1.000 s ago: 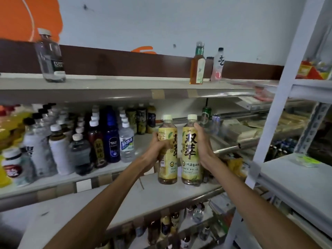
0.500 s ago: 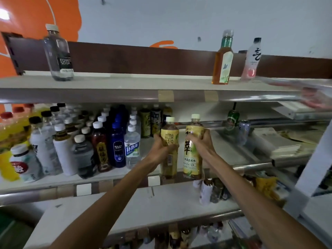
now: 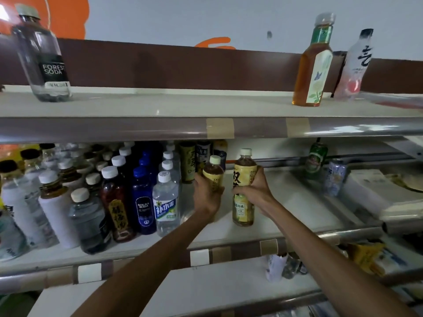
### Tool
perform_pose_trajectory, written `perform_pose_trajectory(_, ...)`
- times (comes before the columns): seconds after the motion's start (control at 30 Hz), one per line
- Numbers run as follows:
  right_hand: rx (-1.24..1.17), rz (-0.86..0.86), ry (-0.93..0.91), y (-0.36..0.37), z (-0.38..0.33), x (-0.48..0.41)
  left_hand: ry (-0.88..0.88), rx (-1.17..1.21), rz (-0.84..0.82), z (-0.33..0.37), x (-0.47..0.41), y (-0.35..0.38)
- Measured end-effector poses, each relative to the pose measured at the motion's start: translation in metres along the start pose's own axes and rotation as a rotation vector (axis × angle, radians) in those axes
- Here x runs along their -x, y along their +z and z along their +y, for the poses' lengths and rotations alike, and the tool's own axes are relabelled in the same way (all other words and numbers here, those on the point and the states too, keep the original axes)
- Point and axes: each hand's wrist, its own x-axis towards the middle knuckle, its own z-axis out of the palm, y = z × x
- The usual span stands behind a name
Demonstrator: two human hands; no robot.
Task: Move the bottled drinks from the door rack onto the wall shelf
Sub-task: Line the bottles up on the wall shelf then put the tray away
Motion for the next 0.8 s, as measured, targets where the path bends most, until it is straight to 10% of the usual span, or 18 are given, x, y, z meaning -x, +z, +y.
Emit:
perform_pose_trajectory(0.57, -0.054, -0.070, -0.140, 0.043, 0.035, -0.083, -0.091, 0.266, 0.131, -0.012, -0.033, 0.024)
perform_pose_trajectory(0.8, -0.067, -0.128, -0.173, 0.039, 0.053, -0.089, -0.295, 0.031, 0.155, -0.039, -0.027, 0.036)
